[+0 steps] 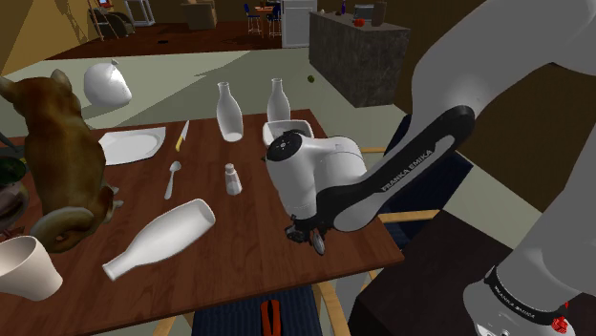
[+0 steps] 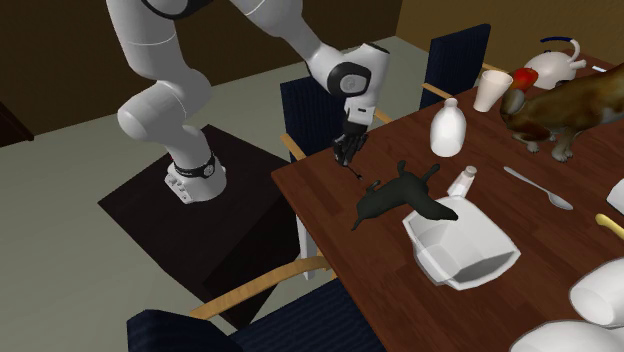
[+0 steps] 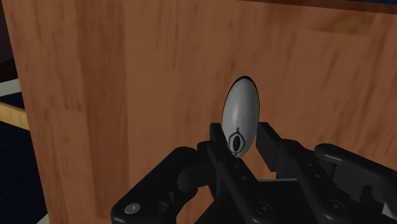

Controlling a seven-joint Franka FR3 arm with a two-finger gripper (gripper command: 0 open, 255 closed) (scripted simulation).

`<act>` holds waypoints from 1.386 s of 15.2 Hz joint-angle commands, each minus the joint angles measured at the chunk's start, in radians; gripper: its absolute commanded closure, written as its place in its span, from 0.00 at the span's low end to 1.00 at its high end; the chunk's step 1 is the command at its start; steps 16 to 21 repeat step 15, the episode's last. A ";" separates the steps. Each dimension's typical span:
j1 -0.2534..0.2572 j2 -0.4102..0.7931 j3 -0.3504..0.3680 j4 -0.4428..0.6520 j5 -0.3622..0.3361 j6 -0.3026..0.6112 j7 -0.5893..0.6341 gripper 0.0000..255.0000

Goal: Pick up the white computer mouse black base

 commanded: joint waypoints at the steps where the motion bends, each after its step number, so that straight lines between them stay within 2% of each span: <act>1: -0.004 -0.022 0.007 0.004 0.021 -0.019 -0.015 1.00; 13: -0.020 -0.152 0.028 0.048 0.135 -0.149 -0.115 1.00; 21: -0.020 -0.153 0.028 0.048 0.136 -0.151 -0.116 1.00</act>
